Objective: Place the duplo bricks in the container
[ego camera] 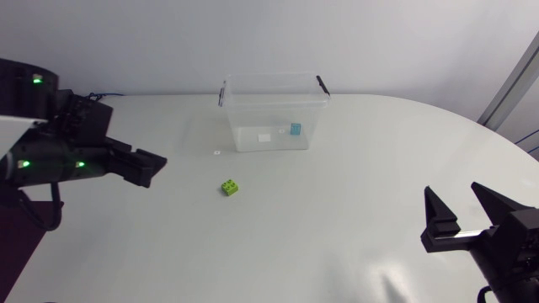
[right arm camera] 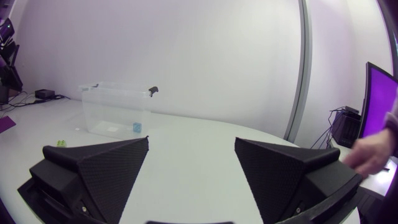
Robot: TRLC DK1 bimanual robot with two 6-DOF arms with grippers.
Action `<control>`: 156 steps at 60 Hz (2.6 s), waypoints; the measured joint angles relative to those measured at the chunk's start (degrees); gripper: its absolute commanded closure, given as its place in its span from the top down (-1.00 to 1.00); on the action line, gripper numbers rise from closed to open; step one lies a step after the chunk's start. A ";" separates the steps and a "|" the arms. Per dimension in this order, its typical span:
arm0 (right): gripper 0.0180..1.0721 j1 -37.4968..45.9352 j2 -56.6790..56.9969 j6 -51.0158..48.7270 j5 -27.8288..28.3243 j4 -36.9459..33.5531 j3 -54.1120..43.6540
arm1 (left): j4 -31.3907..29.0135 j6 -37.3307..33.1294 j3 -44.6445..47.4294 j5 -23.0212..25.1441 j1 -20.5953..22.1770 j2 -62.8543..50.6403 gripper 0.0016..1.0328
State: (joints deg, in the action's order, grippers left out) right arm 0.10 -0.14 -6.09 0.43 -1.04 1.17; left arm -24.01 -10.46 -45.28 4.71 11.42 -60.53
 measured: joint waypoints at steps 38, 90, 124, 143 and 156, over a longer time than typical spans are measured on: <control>0.91 0.00 0.00 0.00 0.00 0.00 0.00 | 1.55 -6.29 -11.43 -0.48 8.59 -35.63 0.92; 0.91 0.00 0.00 0.00 0.00 0.00 0.00 | 2.05 -11.89 -6.93 -2.67 -2.05 -28.63 0.92; 0.91 0.00 0.00 0.00 0.00 0.00 0.00 | -0.35 -4.57 -0.94 -7.19 -19.96 -16.65 0.92; 0.91 0.00 0.00 0.00 0.00 0.00 0.00 | -1.40 -1.75 3.61 -7.04 -41.77 -11.63 0.92; 0.91 0.00 0.00 0.00 0.00 0.00 0.00 | -14.12 -1.22 4.48 -3.61 -57.18 -2.01 0.91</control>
State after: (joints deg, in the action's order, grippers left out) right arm 0.10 -0.14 -6.09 0.43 -1.04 1.17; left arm -38.13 -11.68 -40.80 1.10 -45.76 -62.54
